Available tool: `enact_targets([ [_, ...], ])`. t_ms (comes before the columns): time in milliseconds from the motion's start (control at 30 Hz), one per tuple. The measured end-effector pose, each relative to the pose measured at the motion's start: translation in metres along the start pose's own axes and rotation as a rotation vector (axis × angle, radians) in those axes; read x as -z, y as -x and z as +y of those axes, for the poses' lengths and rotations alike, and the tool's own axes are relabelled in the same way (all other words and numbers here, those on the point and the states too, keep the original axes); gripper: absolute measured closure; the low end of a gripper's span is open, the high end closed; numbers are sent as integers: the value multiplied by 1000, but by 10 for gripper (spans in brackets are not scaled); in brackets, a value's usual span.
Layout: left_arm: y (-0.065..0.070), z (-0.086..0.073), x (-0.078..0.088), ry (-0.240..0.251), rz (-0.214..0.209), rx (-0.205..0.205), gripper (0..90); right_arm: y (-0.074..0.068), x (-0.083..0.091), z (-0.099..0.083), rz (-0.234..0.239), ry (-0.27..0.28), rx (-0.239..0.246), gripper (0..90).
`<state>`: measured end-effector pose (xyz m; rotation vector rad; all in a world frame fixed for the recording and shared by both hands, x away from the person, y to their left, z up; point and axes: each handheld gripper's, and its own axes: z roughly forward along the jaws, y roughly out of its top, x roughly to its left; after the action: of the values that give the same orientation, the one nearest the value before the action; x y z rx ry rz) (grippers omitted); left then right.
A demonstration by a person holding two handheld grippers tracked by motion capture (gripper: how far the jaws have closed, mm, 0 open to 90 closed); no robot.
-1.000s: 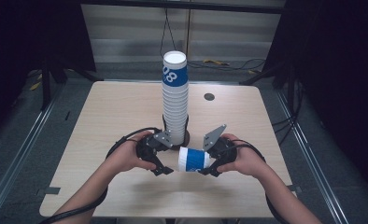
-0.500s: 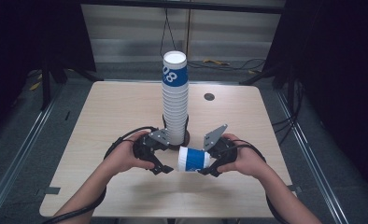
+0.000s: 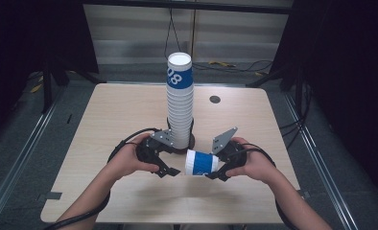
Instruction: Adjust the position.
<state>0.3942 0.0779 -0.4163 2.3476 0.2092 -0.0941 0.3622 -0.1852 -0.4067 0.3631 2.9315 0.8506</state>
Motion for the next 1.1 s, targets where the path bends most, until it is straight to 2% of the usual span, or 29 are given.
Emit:
enact_targets([
  [33,1,0,0,12,-3,9,148,0,0,0,0,5,-1,294],
  [300,3,5,-3,41,-3,-21,148,1,2,1,-4,14,-6,294],
  [433,5,7,-4,67,-9,-14,148,2,2,0,-1,24,-9,294],
  [533,5,9,-6,67,-9,-16,148,2,3,-1,-3,23,-22,294],
  [600,5,10,-5,50,-8,-22,147,2,2,0,-2,30,-23,293],
  [667,5,11,-7,72,-9,-11,148,2,2,0,-3,30,-23,293],
  [733,4,12,-7,66,-8,-23,148,1,1,1,2,32,-23,293],
  [1100,4,11,-7,82,-2,-19,146,-1,-2,4,15,45,-15,293],
])
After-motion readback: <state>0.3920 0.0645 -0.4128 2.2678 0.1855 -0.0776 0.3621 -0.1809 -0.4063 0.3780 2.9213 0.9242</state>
